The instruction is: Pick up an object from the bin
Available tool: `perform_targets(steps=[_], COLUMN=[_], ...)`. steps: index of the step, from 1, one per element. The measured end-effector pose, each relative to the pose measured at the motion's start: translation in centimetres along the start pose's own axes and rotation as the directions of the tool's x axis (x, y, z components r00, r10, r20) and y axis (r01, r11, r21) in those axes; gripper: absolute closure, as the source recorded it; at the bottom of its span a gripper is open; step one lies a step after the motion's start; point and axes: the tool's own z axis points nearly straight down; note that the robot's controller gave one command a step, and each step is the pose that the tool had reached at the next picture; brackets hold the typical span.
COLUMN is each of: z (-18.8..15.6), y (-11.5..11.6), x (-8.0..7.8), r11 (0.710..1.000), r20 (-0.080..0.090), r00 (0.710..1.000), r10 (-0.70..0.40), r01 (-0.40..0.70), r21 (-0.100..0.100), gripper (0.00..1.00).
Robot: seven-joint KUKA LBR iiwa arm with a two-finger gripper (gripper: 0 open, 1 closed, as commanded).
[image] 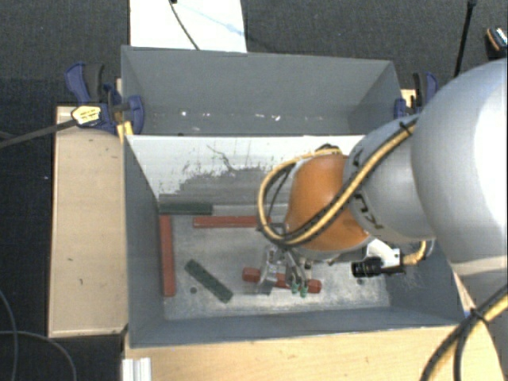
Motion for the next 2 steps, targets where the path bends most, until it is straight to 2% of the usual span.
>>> perform_targets(steps=[1, 2], z=[-6.0, -9.5], y=[0.1, 0.1], x=[-0.2, -0.3], r11=[1.000, 1.000], r20=[0.009, 0.008], r00=[1.000, 1.000], r10=[0.002, 0.001], r01=[-0.002, -0.001], r21=[-0.003, -0.003], gripper=[1.00, 1.00])
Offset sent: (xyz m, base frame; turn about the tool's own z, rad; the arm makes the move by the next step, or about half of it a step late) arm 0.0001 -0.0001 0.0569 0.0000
